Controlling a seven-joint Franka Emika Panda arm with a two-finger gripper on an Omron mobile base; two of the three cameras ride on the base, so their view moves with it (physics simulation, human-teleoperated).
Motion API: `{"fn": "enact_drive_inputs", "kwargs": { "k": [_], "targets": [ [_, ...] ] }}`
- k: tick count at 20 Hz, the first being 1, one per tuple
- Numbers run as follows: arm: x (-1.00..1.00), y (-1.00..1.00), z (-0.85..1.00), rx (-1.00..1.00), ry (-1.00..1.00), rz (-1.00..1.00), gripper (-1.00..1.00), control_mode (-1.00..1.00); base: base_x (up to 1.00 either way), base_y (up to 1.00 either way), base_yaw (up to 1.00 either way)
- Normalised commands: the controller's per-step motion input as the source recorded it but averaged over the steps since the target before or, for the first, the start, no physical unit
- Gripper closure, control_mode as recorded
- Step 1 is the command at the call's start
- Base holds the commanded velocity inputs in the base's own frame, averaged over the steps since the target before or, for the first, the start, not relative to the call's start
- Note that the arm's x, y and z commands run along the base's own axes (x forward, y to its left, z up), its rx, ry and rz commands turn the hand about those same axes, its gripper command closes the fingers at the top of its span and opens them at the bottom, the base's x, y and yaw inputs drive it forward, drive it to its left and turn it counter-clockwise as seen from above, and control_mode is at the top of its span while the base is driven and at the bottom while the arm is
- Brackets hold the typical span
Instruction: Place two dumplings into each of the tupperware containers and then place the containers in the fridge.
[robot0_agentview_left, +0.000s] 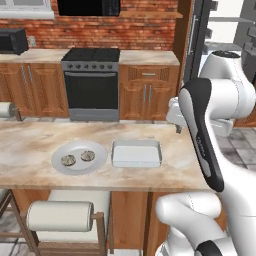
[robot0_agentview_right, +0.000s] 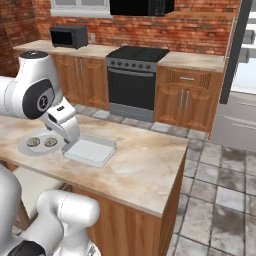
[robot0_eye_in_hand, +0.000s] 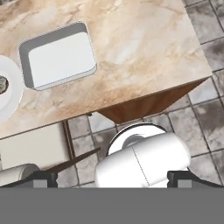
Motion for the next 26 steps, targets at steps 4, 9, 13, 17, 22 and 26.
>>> {"fn": "enact_drive_inputs", "kwargs": {
  "k": [4,9,13,17,22,26],
  "targets": [
    [0.00,0.00,0.00,0.00,0.00,0.00,-1.00,1.00,0.00,0.00,0.00],
    [0.16,0.17,-0.07,0.00,0.03,0.03,-1.00,-1.00,0.00,0.00,0.00],
    [1.00,0.91,-0.36,0.00,0.14,0.30,-1.00,-1.00,0.00,0.00,0.00],
    [1.00,0.75,-0.39,0.01,0.09,0.34,-1.00,-1.00,0.00,0.00,0.00],
    [0.98,0.44,-0.26,0.02,0.10,0.30,-1.00,-1.00,0.00,0.00,0.00],
    [0.61,0.61,-0.61,-0.03,-0.01,0.21,-1.00,-1.00,0.00,0.00,0.00]
  ]
}}
